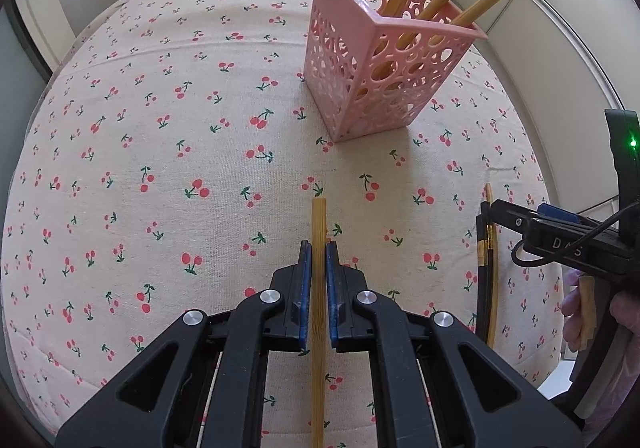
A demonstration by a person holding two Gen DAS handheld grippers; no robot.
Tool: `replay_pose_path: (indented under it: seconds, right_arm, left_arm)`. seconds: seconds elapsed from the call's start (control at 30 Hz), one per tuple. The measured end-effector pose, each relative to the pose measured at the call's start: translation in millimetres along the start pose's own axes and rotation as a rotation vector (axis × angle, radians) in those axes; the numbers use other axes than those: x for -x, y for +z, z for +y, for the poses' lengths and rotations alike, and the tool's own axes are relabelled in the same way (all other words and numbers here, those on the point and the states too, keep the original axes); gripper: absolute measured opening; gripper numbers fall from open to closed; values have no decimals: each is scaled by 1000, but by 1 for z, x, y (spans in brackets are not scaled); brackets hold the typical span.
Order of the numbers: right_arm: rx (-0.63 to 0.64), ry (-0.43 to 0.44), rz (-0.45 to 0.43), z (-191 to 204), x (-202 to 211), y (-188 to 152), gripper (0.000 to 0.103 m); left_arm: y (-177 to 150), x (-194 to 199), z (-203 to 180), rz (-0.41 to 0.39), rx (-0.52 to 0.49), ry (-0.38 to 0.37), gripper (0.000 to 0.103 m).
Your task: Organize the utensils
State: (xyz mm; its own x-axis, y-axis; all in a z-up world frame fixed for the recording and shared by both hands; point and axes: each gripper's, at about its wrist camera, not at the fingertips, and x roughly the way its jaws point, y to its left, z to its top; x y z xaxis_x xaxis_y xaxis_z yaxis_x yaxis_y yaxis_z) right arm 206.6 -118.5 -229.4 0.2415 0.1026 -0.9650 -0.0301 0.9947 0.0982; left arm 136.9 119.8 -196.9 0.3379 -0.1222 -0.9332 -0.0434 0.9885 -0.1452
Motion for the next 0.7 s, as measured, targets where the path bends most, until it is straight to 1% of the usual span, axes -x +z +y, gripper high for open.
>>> replay_pose_path:
  seconds: [0.1,0.13,0.17,0.2,0.37,0.43,0.47,0.5,0.6,0.7]
  right_arm:
    - [-8,-18,12,0,0,-3,91]
    - [-4,-43,24,2,-3,0,91]
    - [26,-81,19,7,-5,-2,90]
    - [36,-91,5,10,-4,-4,89]
    - [18,-80,-14,11,2,-8,88]
    - [24,-85,-37,15,6,-10,73]
    - [27,-80,-57,17,12,-12,42]
    - [23,-65,-68,19,17,-12,19]
    - [-22,-27,-66,13,22,-16,16]
    - [-57,46,-81,5,33,-23,15]
  left_arm:
    - [0,-1,-1,1,-5,4,7]
    - [0,-1,-2,-1,-9,6,7]
    - [0,0,-3,-3,-14,7,7]
    - [-1,0,-4,-5,-17,9,7]
    - [0,0,-2,-11,-6,18,7]
    - [0,2,-1,-18,-5,17,7]
    - [0,4,-1,-23,-5,15,7]
    - [0,6,-1,-30,-6,9,7]
    - [1,14,-1,-52,-14,-8,7]
    - [1,24,1,-84,-16,-31,7]
